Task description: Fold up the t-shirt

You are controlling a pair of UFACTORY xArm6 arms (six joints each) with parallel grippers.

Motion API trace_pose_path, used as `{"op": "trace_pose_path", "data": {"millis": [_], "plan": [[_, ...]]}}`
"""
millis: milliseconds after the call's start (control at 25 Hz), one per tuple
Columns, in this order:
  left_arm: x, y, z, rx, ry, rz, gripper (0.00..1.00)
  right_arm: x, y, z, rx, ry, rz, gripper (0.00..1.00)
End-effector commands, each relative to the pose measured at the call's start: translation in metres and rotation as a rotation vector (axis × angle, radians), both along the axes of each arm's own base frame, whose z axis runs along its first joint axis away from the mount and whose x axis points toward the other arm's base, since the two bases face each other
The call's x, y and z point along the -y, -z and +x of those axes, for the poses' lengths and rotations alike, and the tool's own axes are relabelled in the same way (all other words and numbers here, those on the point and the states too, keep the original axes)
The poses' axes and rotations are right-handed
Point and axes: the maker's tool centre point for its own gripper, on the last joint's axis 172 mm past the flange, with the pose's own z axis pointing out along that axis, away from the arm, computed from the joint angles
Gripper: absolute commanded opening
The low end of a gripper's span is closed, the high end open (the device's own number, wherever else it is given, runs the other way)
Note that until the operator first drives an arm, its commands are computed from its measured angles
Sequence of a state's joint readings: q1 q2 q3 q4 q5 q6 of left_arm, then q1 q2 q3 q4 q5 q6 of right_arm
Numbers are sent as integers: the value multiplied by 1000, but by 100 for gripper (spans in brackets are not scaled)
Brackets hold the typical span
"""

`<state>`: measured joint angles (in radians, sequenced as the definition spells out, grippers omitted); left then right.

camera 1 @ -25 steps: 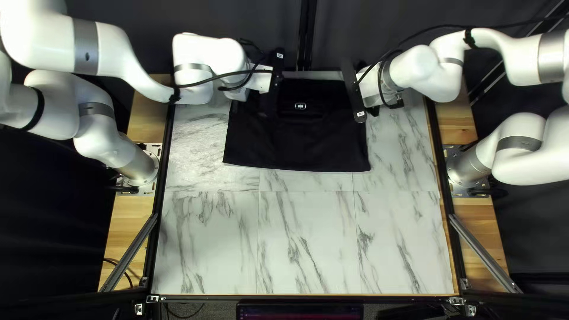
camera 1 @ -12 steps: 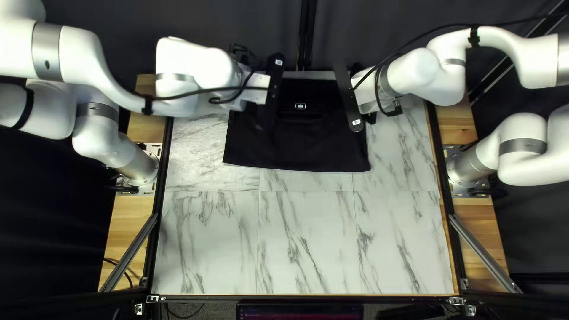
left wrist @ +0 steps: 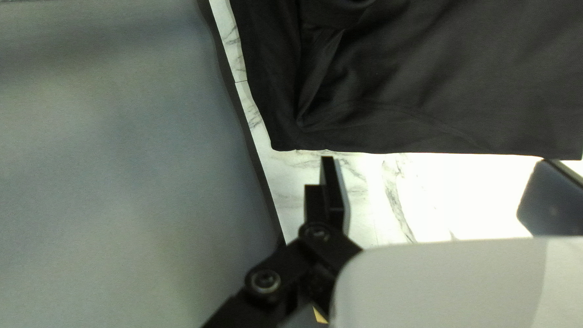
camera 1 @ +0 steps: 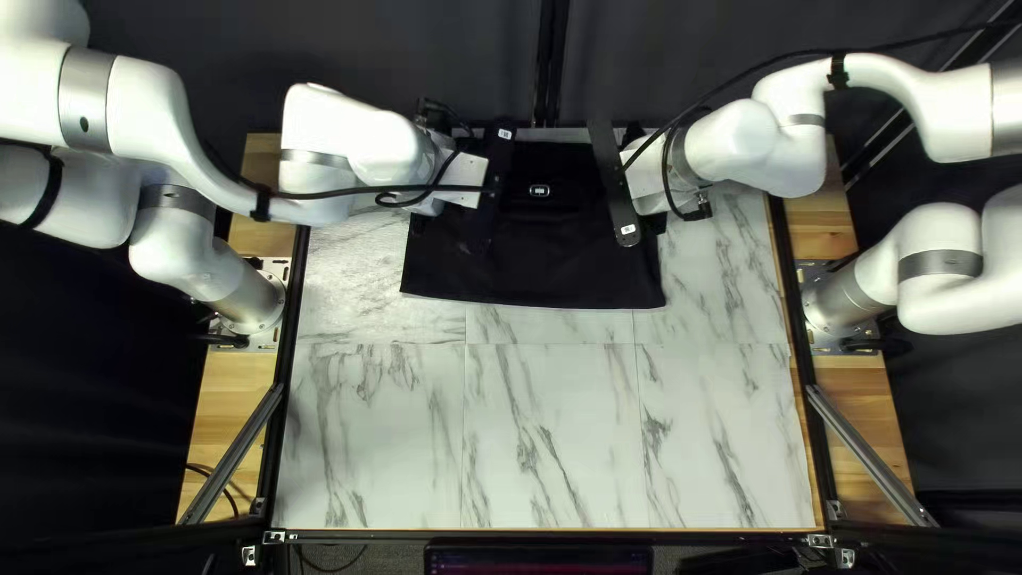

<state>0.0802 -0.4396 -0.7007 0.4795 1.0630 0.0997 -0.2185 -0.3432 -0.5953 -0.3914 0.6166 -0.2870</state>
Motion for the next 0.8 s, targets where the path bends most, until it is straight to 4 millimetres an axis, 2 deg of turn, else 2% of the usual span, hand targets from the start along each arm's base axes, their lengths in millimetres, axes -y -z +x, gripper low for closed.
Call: {"op": "trace_pose_path", "data": {"millis": [40,120,360,560,800], "plan": [[-8,-8,-17,11,-16,-28,100,0,0,0,0,0,0,100],[-9,-23,-30,11,-32,-32,100,0,0,0,0,0,0,100],[-4,-50,-55,-11,-65,-46,100,0,0,0,0,0,0,100],[12,-88,-80,-3,-80,-56,100,0,0,0,0,0,0,100],[14,-91,-83,2,-84,-56,100,0,0,0,0,0,0,100]]}}
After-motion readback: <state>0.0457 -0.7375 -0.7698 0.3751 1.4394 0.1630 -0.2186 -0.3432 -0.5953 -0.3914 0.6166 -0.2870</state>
